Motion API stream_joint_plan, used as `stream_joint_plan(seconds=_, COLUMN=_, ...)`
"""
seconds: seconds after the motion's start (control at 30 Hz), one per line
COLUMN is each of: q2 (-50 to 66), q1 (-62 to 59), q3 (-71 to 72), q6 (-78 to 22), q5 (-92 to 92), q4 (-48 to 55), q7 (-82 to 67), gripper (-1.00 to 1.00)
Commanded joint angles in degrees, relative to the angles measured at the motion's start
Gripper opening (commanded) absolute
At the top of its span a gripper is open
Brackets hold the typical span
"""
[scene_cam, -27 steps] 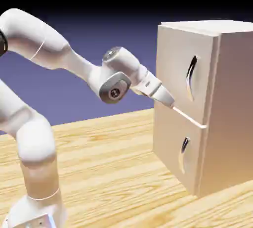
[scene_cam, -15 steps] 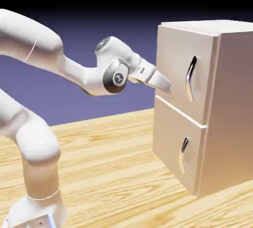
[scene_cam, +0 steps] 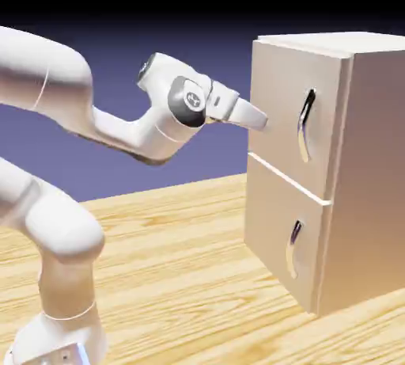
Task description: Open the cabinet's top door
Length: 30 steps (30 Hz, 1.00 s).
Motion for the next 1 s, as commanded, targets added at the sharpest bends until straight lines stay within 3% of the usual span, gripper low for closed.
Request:
stream_joint_plan(seconds=0.0, q2=-0.41, q1=0.72, q3=-0.86, q6=-0.21, q5=-2.50, q4=0.21, q7=1.85, gripper=1.00)
stream_joint_plan(seconds=0.97, q2=-12.34, q1=21.55, q3=-25.65, q6=-6.19, q5=-74.77, q4=6.37, q7=55.28, gripper=1.00)
